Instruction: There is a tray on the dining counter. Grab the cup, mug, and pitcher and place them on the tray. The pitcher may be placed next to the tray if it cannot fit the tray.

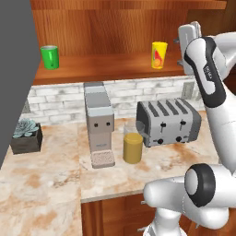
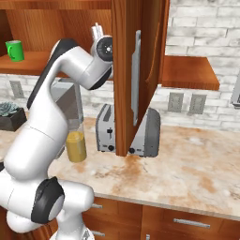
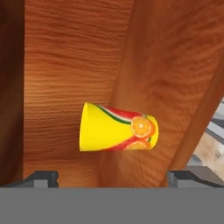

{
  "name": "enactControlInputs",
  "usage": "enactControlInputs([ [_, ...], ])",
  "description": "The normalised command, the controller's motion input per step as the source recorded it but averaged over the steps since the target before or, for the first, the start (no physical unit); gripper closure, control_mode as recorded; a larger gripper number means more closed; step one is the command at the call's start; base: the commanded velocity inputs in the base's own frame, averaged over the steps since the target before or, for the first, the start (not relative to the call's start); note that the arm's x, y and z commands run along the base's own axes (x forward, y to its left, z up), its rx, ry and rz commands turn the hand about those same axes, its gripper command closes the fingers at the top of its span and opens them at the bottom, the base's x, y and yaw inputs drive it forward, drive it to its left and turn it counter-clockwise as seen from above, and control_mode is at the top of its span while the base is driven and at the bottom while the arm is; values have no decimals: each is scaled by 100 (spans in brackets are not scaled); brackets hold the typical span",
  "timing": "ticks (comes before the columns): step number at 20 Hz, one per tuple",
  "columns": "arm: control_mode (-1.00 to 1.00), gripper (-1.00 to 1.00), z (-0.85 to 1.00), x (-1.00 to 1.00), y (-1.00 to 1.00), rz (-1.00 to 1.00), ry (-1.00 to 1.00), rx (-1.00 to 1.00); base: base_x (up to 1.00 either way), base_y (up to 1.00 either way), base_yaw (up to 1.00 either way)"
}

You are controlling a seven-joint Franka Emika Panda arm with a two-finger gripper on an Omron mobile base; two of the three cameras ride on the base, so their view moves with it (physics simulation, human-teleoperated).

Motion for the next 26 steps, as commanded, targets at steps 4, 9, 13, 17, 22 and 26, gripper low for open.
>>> enactControlInputs([
  [4, -100, -100, 0, 21, 0, 0, 0, 0, 0, 0, 0],
  [9, -100, -100, 0, 24, 0, 0, 0, 0, 0, 0, 0],
  [13, -100, -100, 0, 21, 0, 0, 0, 0, 0, 0, 0],
  [17, -100, -100, 0, 18, 2, 0, 0, 0, 0, 0, 0],
  [22, -100, -100, 0, 17, 9, 0, 0, 0, 0, 0, 0],
  [26, -100, -100, 0, 17, 7, 1, 0, 0, 0, 0, 0],
])
